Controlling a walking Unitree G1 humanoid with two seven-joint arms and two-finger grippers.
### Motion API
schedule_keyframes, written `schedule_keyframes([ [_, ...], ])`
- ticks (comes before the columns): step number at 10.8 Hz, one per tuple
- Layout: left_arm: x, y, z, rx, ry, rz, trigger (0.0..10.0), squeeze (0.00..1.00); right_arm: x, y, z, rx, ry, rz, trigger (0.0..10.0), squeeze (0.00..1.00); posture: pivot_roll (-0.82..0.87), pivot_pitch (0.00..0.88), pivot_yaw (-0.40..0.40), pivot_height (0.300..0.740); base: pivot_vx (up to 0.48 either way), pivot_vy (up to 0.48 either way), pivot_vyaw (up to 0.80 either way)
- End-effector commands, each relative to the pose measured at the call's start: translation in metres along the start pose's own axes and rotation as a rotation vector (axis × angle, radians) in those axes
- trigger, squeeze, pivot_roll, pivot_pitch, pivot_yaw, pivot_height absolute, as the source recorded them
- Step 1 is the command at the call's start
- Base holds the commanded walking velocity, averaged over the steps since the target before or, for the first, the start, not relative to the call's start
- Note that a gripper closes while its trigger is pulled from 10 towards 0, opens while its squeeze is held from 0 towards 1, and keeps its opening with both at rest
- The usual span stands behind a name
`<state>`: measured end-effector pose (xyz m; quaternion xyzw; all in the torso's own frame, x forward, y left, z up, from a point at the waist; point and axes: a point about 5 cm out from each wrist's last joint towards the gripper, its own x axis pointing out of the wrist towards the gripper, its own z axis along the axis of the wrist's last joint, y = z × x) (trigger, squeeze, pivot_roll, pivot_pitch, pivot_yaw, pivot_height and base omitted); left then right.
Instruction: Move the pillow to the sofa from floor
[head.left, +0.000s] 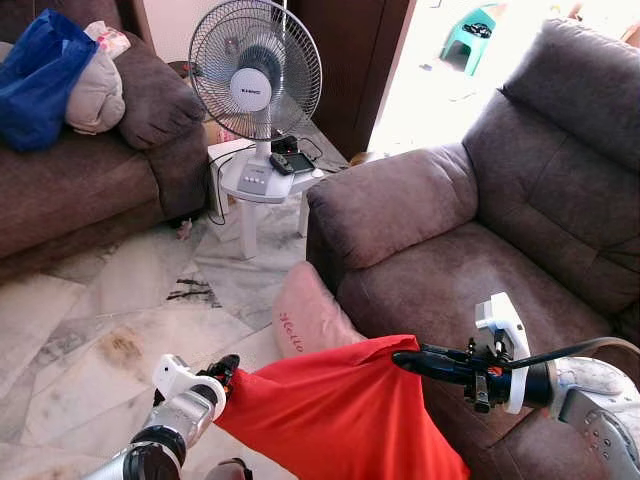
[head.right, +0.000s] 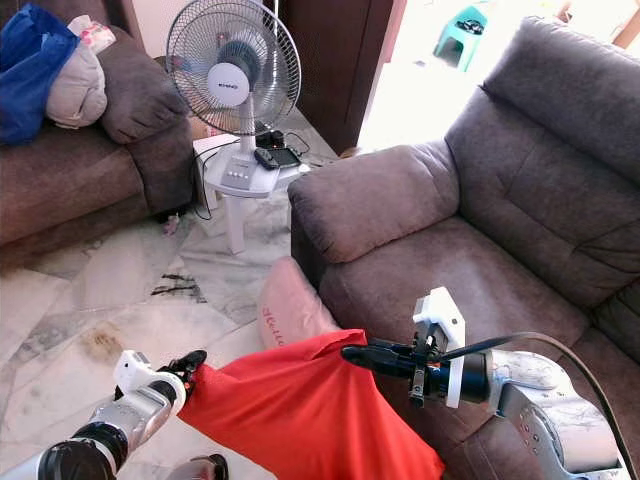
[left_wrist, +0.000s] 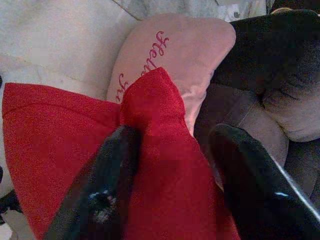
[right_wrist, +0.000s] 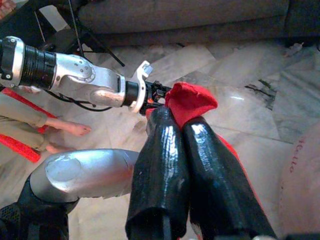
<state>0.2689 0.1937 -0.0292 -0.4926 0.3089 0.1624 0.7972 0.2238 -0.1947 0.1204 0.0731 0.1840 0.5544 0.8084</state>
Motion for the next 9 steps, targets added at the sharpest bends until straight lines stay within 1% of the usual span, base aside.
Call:
schedule_keyframes([
  [1, -0.0001, 0.0027, -0.0072, 0.019, 0.034, 0.017, 0.0, 0.00, -0.0034, 0.0056, 0.0232, -0.096, -0.066, 0.029, 10.0, 0.00, -0.10, 0.055, -0.140, 0.740, 0.000, 0.000, 0.00],
  [7, 0.0004, 0.0010, -0.0087, 0.011, 0.039, 0.009, 0.0, 0.00, -0.0026, 0.0053, 0.0218, -0.096, -0.052, 0.032, 10.0, 0.00, -0.10, 0.049, -0.141, 0.740, 0.000, 0.000, 0.00],
  [9, 0.0005, 0.0002, -0.0105, 0.027, 0.046, -0.002, 0.0, 0.00, -0.0014, 0.0052, 0.0211, -0.095, -0.050, 0.034, 10.0, 0.00, -0.10, 0.047, -0.140, 0.740, 0.000, 0.000, 0.00],
])
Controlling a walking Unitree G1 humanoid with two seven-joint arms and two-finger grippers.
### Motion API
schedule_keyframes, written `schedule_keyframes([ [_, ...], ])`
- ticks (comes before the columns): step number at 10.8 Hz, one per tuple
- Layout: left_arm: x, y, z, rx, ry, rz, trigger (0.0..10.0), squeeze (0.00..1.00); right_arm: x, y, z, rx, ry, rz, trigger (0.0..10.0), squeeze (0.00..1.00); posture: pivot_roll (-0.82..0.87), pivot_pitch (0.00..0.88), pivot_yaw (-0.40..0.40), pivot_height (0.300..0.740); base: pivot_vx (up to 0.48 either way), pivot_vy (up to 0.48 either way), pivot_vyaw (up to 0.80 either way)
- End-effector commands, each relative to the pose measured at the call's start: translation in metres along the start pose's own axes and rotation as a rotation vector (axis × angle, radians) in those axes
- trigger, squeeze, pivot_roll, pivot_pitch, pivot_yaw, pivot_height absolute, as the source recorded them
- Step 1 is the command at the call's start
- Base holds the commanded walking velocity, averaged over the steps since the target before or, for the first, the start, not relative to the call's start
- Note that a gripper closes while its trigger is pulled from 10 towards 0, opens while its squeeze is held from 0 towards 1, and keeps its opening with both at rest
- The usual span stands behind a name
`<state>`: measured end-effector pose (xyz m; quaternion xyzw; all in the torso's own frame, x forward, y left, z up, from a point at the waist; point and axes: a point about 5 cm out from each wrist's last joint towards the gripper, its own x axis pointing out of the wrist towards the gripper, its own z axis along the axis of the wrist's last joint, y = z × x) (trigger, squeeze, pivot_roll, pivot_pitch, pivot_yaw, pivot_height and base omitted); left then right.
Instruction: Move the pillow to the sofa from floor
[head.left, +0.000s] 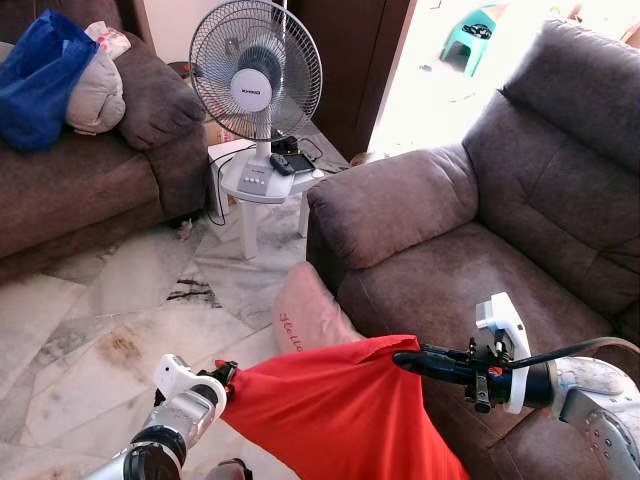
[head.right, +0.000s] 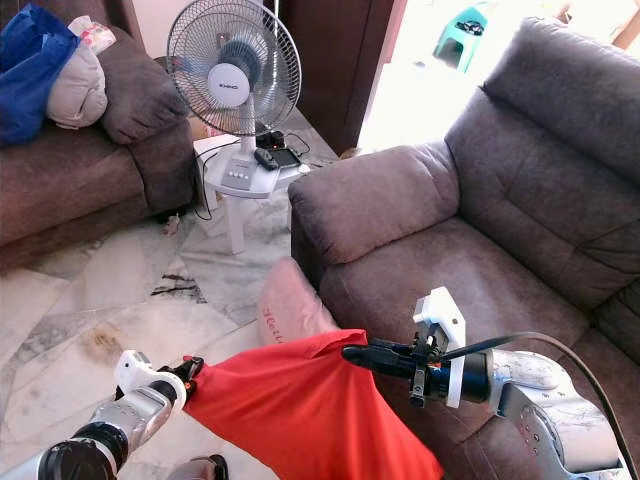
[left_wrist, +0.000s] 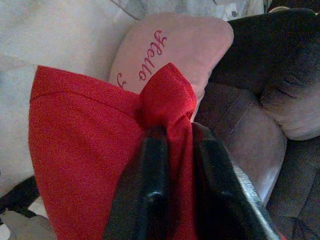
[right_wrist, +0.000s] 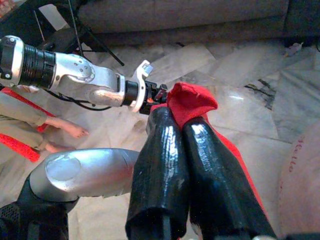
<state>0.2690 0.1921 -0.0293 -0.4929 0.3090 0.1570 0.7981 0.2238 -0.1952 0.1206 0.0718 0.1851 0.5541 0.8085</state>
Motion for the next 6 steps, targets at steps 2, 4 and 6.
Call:
schedule_keyframes([
  [2, 0.000, 0.001, -0.009, 0.041, 0.040, 0.006, 0.0, 0.00, 0.000, 0.006, 0.021, -0.093, -0.054, 0.037, 10.0, 0.00, -0.10, 0.046, -0.138, 0.740, 0.000, 0.000, 0.00],
  [4, 0.000, 0.002, -0.010, 0.082, 0.044, 0.016, 0.0, 0.00, 0.003, 0.006, 0.018, -0.087, -0.057, 0.039, 10.0, 0.00, -0.09, 0.046, -0.133, 0.740, 0.000, 0.000, 0.00],
  [6, 0.001, -0.009, 0.011, 0.376, -0.105, 0.029, 0.0, 0.00, 0.004, -0.003, 0.018, -0.112, -0.065, -0.043, 10.0, 0.00, -0.09, 0.045, -0.127, 0.740, 0.000, 0.000, 0.00],
])
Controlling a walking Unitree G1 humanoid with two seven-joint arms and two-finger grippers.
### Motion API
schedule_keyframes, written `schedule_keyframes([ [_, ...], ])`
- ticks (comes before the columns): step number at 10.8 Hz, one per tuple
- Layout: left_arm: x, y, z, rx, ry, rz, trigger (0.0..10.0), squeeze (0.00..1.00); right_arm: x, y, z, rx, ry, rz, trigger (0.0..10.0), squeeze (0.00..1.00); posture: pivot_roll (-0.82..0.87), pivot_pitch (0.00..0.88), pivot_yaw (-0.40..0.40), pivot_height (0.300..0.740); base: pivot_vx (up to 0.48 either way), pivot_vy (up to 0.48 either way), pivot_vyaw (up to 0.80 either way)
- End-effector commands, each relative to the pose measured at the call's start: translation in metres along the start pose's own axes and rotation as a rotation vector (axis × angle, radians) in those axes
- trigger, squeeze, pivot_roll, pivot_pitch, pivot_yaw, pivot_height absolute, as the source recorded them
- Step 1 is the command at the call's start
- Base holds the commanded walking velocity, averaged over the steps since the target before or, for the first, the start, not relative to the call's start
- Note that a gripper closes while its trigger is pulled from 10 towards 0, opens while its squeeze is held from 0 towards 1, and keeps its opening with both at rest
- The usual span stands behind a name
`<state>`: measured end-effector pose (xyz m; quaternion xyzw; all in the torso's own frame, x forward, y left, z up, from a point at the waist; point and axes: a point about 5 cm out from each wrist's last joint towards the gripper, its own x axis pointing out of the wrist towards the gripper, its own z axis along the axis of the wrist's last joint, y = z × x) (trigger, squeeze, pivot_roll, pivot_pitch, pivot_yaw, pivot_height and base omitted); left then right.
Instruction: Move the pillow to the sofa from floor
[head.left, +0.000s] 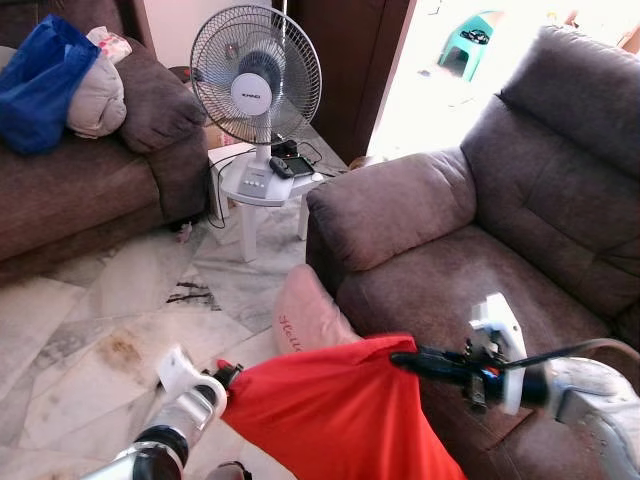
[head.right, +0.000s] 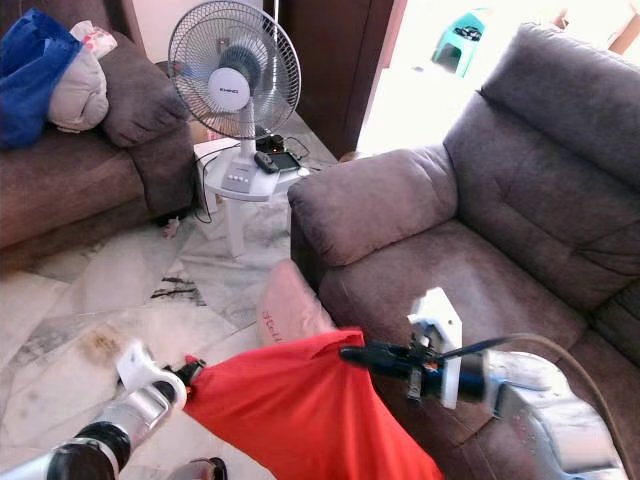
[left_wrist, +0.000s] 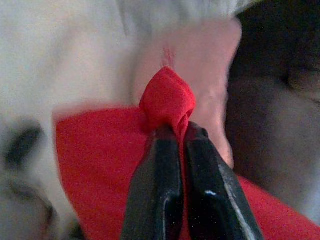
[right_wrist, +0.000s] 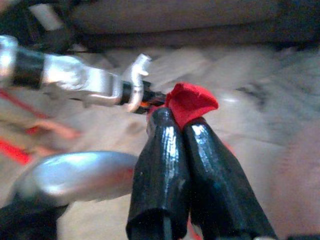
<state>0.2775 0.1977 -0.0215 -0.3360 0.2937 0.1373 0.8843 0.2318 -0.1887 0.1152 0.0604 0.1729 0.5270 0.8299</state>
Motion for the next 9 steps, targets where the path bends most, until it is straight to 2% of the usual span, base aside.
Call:
schedule_keyframes([
  [1, 0.002, -0.016, 0.023, 0.110, -0.150, -0.037, 0.0, 0.00, -0.002, -0.017, 0.021, -0.114, -0.079, -0.144, 10.0, 0.00, -0.08, 0.043, -0.124, 0.740, 0.000, 0.000, 0.00],
  [2, 0.002, -0.032, 0.033, 0.227, -0.227, -0.095, 8.4, 0.00, 0.001, -0.035, 0.020, -0.131, -0.100, -0.301, 10.0, 0.00, -0.06, 0.041, -0.120, 0.740, 0.000, 0.000, 0.00],
  [3, -0.001, -0.048, 0.040, 0.336, -0.314, -0.142, 10.0, 0.00, 0.005, -0.047, 0.019, -0.131, -0.119, -0.418, 10.0, 0.00, -0.05, 0.040, -0.116, 0.740, 0.000, 0.000, 0.00],
  [4, -0.005, -0.061, 0.047, 0.394, -0.412, -0.168, 10.0, 0.00, 0.010, -0.057, 0.020, -0.110, -0.162, -0.520, 10.0, 0.00, -0.04, 0.037, -0.111, 0.740, 0.000, 0.000, 0.00],
  [5, -0.013, -0.074, 0.058, 0.496, -0.546, -0.186, 10.0, 0.00, 0.009, -0.070, 0.024, -0.121, -0.228, -0.710, 10.0, 0.00, -0.03, 0.036, -0.105, 0.740, 0.000, 0.000, 0.00],
  [6, -0.019, -0.084, 0.064, 0.570, -0.630, -0.218, 10.0, 0.00, 0.007, -0.079, 0.024, -0.116, -0.257, -0.829, 10.0, 0.00, -0.01, 0.038, -0.099, 0.740, 0.000, 0.000, 0.00],
  [7, -0.030, -0.098, 0.075, 0.683, -0.744, -0.237, 10.0, 0.00, -0.003, -0.091, 0.024, -0.086, -0.331, -1.029, 10.0, 0.00, 0.00, 0.040, -0.094, 0.740, 0.000, 0.000, 0.00],
  [8, -0.037, -0.103, 0.082, 0.737, -0.819, -0.230, 10.0, 0.00, -0.005, -0.090, 0.025, -0.107, -0.382, -1.110, 10.0, 0.00, 0.01, 0.040, -0.086, 0.740, 0.000, 0.000, 0.00],
  [9, -0.046, -0.104, 0.088, 0.769, -0.892, -0.205, 10.0, 0.00, 0.001, -0.085, 0.018, -0.124, -0.403, -1.145, 10.0, 0.00, 0.02, 0.035, -0.079, 0.740, 0.000, 0.000, 0.00],
])
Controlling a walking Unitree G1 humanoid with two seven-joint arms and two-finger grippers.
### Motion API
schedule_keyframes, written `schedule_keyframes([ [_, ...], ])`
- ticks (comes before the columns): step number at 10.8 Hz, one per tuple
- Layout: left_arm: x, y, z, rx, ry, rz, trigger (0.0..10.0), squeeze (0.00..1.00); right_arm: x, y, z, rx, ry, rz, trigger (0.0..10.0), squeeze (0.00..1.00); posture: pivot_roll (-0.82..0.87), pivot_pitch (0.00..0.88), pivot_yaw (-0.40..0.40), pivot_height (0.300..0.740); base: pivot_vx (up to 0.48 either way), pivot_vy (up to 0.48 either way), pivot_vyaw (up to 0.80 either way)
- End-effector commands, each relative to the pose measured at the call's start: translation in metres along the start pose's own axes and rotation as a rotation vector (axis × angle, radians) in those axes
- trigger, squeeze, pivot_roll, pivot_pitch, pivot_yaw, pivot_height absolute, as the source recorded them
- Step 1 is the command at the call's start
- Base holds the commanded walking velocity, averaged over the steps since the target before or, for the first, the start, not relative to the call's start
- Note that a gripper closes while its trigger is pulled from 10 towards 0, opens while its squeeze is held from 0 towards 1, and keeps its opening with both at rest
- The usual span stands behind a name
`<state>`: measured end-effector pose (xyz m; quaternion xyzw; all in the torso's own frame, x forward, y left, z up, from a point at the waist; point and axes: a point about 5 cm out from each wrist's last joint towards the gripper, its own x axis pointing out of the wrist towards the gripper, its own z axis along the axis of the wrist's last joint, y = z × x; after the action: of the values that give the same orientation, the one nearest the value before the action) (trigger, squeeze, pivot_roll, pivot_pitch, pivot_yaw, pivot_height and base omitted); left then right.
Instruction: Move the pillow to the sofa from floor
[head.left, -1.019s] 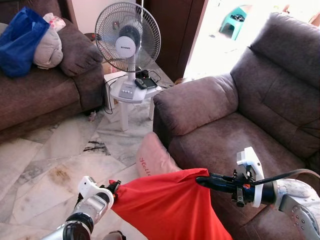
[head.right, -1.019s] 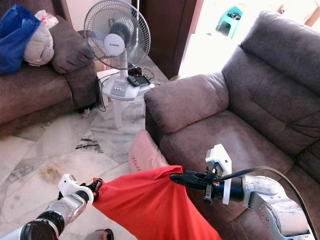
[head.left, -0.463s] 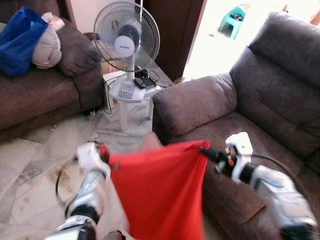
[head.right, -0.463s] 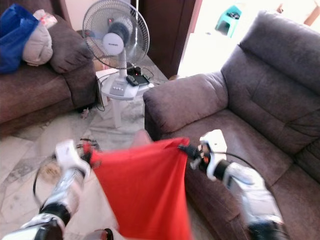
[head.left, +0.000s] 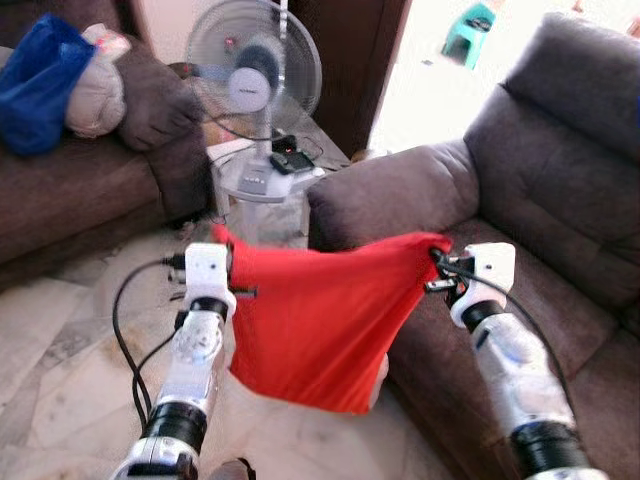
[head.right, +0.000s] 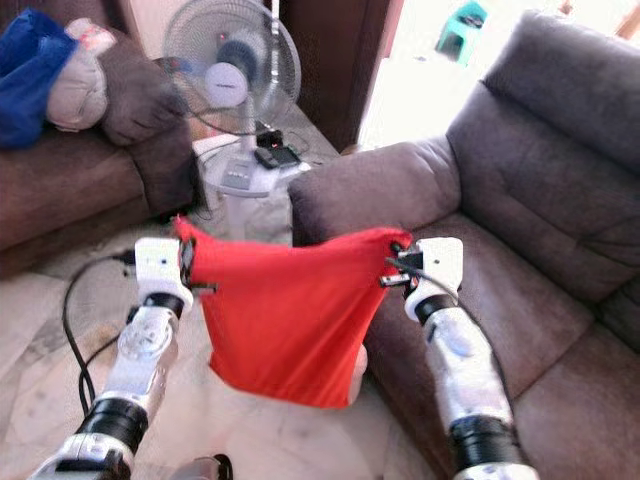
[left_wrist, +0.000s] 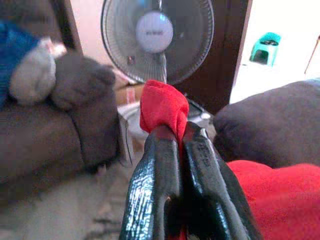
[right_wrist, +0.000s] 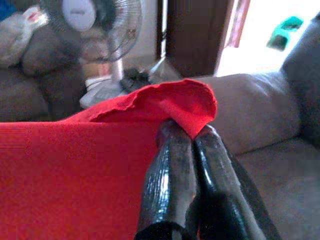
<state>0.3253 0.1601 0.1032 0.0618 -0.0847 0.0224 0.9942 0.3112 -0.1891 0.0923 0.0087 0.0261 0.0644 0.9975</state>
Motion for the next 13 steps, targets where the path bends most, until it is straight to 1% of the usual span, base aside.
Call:
schedule_keyframes([
  [1, -0.002, 0.021, 0.011, 0.051, -0.072, 0.108, 10.0, 0.00, -0.007, -0.026, 0.010, 0.001, -0.086, -0.155, 10.0, 0.00, 0.03, 0.032, -0.075, 0.740, 0.000, 0.000, 0.00],
  [2, -0.010, 0.022, 0.016, 0.083, -0.099, 0.135, 10.0, 0.00, -0.008, -0.014, -0.004, 0.022, -0.075, -0.161, 10.0, 0.00, 0.04, 0.025, -0.070, 0.740, 0.000, 0.000, 0.00],
  [3, -0.012, 0.022, 0.014, 0.085, -0.089, 0.138, 10.0, 0.00, -0.007, -0.009, -0.011, 0.029, -0.062, -0.177, 10.0, 0.00, 0.04, 0.013, -0.067, 0.740, 0.000, 0.000, 0.00],
  [5, -0.012, 0.025, 0.011, 0.069, -0.069, 0.145, 10.0, 0.00, -0.003, -0.003, -0.011, 0.029, -0.077, -0.170, 10.0, 0.00, 0.04, 0.000, -0.063, 0.740, 0.000, 0.000, 0.00],
  [6, -0.011, 0.025, 0.011, 0.077, -0.060, 0.159, 10.0, 0.00, -0.003, -0.006, -0.012, 0.034, -0.079, -0.196, 10.0, 0.00, 0.04, 0.000, -0.061, 0.740, 0.000, 0.000, 0.00],
  [10, -0.014, 0.022, 0.007, 0.051, -0.029, 0.160, 10.0, 0.00, -0.002, -0.007, -0.016, 0.034, -0.081, -0.222, 10.0, 0.00, 0.04, 0.000, -0.058, 0.740, 0.000, 0.000, 0.00],
  [12, -0.014, 0.020, 0.006, 0.038, -0.015, 0.158, 10.0, 0.00, 0.002, -0.006, -0.016, 0.044, -0.077, -0.222, 10.0, 0.00, 0.04, 0.000, -0.061, 0.740, 0.000, 0.322, 0.00],
  [13, -0.013, 0.021, 0.006, 0.040, -0.011, 0.159, 10.0, 0.00, 0.003, -0.007, -0.016, 0.061, -0.067, -0.230, 10.0, 0.00, 0.04, 0.000, -0.062, 0.740, 0.000, 0.386, -0.79],
])
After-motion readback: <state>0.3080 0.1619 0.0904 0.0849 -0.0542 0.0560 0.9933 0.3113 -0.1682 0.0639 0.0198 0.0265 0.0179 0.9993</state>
